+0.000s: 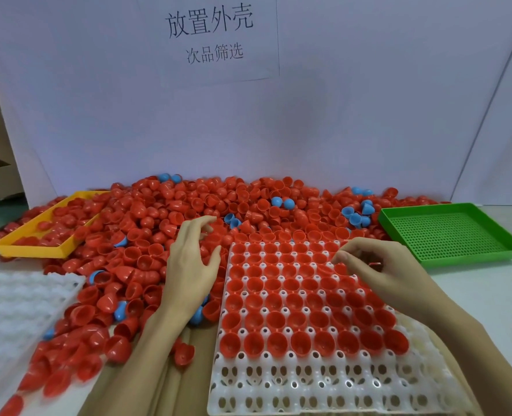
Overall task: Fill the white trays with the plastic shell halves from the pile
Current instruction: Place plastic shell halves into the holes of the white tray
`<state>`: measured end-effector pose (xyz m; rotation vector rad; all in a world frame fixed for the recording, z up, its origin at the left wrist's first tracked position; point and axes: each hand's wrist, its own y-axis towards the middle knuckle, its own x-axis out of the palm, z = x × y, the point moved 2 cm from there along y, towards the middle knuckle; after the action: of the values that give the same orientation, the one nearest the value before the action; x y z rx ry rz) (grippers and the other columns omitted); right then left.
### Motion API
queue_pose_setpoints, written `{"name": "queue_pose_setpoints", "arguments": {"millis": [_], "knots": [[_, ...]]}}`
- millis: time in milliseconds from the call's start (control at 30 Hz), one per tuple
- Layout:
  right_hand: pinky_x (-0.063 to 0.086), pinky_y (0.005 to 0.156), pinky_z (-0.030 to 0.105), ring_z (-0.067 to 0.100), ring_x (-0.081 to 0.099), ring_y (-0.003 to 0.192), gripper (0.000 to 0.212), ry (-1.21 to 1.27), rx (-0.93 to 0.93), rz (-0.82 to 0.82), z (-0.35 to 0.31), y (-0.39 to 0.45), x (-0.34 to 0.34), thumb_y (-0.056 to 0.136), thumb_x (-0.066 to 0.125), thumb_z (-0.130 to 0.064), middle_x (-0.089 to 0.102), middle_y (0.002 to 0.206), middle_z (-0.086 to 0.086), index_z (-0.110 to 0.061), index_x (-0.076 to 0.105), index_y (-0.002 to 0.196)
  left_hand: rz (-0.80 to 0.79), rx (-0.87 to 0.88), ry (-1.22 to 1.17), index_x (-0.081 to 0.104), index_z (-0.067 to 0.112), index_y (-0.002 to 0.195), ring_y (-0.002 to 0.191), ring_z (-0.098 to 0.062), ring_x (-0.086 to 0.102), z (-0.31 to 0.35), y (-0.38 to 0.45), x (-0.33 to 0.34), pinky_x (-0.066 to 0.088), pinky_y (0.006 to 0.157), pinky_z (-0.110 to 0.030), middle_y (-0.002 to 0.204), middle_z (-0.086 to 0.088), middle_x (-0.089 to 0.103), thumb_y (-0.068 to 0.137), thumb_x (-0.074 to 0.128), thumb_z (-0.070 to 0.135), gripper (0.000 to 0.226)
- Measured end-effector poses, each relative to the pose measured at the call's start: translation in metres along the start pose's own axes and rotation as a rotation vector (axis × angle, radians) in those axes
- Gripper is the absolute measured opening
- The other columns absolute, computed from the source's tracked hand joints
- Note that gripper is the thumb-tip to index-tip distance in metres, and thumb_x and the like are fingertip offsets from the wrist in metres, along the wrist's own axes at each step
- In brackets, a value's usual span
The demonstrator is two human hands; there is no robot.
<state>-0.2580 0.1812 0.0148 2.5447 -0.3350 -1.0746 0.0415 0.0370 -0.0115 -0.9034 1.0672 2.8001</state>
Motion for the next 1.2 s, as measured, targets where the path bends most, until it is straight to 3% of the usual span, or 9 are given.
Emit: {"name": "queue_pose_setpoints", "arguments": {"millis": [67, 133, 267, 367, 467, 567, 767, 1067, 1200], "knots": [[0.059, 0.070, 0.042, 0.018, 0.069, 0.076, 0.013, 0.014, -0.010, -0.007, -0.003, -0.001, 0.001, 0.100, 0.064, -0.042, 0.073, 0.082, -0.006, -0.040, 0.076, 0.096, -0.027, 0.048, -0.047, 0.052, 0.031, 0.141, 0.119, 0.006, 0.054, 0.003, -0.002, 0.000, 0.042, 0.097, -0.004, 0.131, 0.019, 0.049, 0.094, 0.073, 0.012, 0.055], [0.058, 0.068, 0.040, 0.018, 0.068, 0.075, 0.014, 0.028, -0.015, -0.007, -0.006, -0.001, 0.002, 0.100, 0.063, -0.043, 0.072, 0.081, -0.006, -0.039, 0.076, 0.096, -0.011, 0.081, -0.008, 0.052, 0.030, 0.141, 0.119, 0.013, 0.050, 0.003, -0.003, 0.000, 0.038, 0.096, 0.000, 0.132, 0.019, 0.047, 0.095, 0.072, 0.009, 0.054], [0.052, 0.065, 0.024, 0.015, 0.066, 0.071, 0.011, 0.086, -0.004, 0.005, -0.013, -0.001, 0.002, 0.099, 0.065, -0.036, 0.070, 0.077, -0.006, -0.038, 0.076, 0.096, -0.011, -0.051, -0.170, 0.058, 0.027, 0.136, 0.116, -0.002, 0.062, -0.001, 0.001, -0.005, 0.051, 0.103, -0.020, 0.125, 0.013, 0.061, 0.091, 0.079, 0.012, 0.051], [0.058, 0.070, 0.032, 0.017, 0.069, 0.073, 0.018, 0.189, 0.024, -0.023, -0.020, -0.003, 0.006, 0.098, 0.069, -0.022, 0.070, 0.084, -0.002, -0.037, 0.073, 0.108, -0.148, -0.085, -0.455, 0.057, 0.028, 0.136, 0.118, -0.010, 0.067, 0.014, -0.002, -0.003, 0.052, 0.106, -0.025, 0.119, 0.011, 0.070, 0.088, 0.083, 0.013, 0.056], [0.063, 0.082, 0.042, 0.018, 0.074, 0.092, 0.045, 0.254, 0.038, -0.076, -0.029, -0.005, 0.012, 0.096, 0.073, -0.018, 0.071, 0.106, -0.007, -0.040, 0.062, 0.134, -0.268, 0.001, -0.591, 0.056, 0.027, 0.139, 0.125, -0.020, 0.066, 0.038, -0.011, 0.003, 0.050, 0.109, -0.027, 0.123, 0.003, 0.071, 0.088, 0.083, 0.006, 0.062], [0.062, 0.091, 0.035, 0.009, 0.070, 0.114, 0.066, 0.282, 0.024, -0.145, -0.038, -0.009, 0.021, 0.092, 0.078, -0.024, 0.065, 0.130, -0.019, -0.048, 0.049, 0.146, -0.373, 0.075, -0.641, 0.054, 0.027, 0.143, 0.128, -0.024, 0.065, 0.059, -0.022, 0.011, 0.048, 0.111, -0.027, 0.126, -0.001, 0.070, 0.089, 0.082, 0.007, 0.064], [0.065, 0.078, 0.038, 0.015, 0.076, 0.096, 0.033, 0.247, -0.044, -0.077, -0.041, -0.010, 0.033, 0.087, 0.083, -0.025, 0.076, 0.109, -0.011, -0.030, 0.073, 0.118, -0.431, 0.154, -0.588, 0.054, 0.031, 0.143, 0.129, -0.024, 0.062, 0.072, -0.034, 0.015, 0.047, 0.112, -0.029, 0.126, 0.003, 0.068, 0.090, 0.077, 0.004, 0.064], [0.064, 0.077, 0.040, 0.021, 0.074, 0.098, 0.032, 0.265, -0.071, -0.055, -0.040, -0.009, 0.031, 0.086, 0.084, -0.029, 0.074, 0.111, -0.007, -0.032, 0.072, 0.116, -0.373, 0.130, -0.629, 0.058, 0.034, 0.139, 0.126, -0.025, 0.063, 0.076, -0.034, 0.012, 0.051, 0.105, -0.026, 0.127, 0.004, 0.068, 0.088, 0.085, 0.017, 0.061], [0.064, 0.074, 0.040, 0.019, 0.074, 0.097, 0.035, 0.296, -0.044, -0.040, -0.040, -0.010, 0.032, 0.088, 0.081, -0.037, 0.073, 0.114, -0.009, -0.035, 0.071, 0.121, -0.340, 0.069, -0.679, 0.063, 0.029, 0.133, 0.120, -0.026, 0.067, 0.077, -0.035, 0.014, 0.054, 0.101, -0.028, 0.120, 0.001, 0.071, 0.094, 0.080, 0.019, 0.044]]}}
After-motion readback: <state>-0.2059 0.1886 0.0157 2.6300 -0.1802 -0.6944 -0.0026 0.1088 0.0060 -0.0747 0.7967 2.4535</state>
